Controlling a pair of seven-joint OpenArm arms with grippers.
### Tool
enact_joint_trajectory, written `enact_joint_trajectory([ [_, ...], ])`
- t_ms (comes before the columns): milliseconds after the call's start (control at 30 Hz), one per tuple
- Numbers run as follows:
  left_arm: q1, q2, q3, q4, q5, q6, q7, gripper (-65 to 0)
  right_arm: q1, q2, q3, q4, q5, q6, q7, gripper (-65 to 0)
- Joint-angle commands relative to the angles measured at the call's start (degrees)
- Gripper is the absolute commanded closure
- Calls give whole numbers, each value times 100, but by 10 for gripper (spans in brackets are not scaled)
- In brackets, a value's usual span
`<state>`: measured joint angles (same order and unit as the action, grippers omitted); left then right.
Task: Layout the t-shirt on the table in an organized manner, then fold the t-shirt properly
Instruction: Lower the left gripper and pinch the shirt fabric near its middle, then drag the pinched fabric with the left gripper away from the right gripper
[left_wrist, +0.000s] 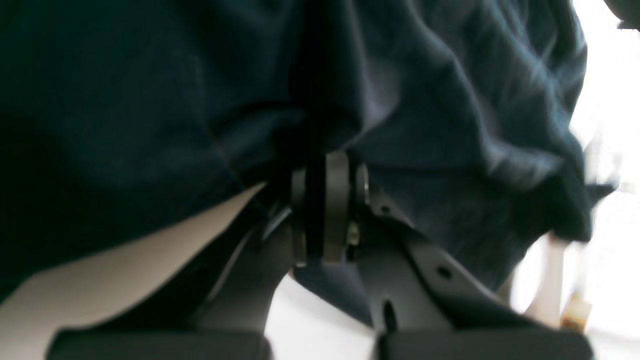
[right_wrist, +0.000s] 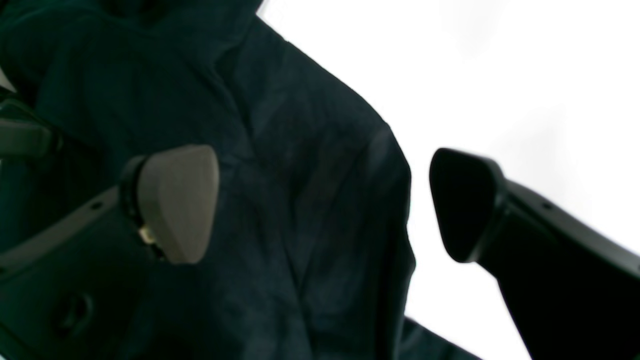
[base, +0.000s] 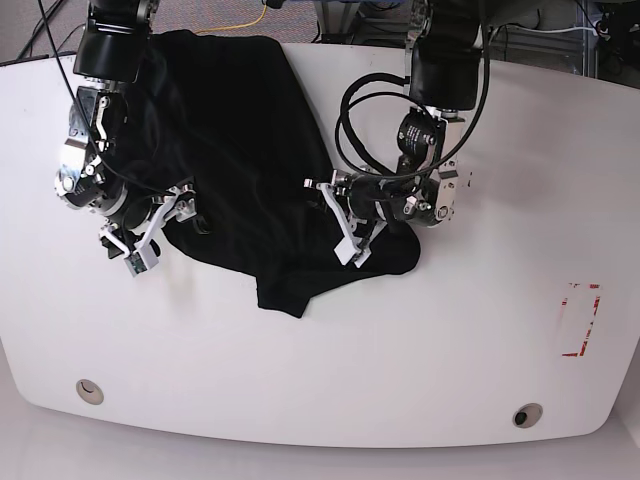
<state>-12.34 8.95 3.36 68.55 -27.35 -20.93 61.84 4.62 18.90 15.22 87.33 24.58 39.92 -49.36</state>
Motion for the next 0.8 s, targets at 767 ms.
enact_joint_trajectory([
  [767, -2217, -1304, 1541, 76, 296, -646, -123, 0, -581, 84, 3, 1504, 114, 8, 106, -650],
])
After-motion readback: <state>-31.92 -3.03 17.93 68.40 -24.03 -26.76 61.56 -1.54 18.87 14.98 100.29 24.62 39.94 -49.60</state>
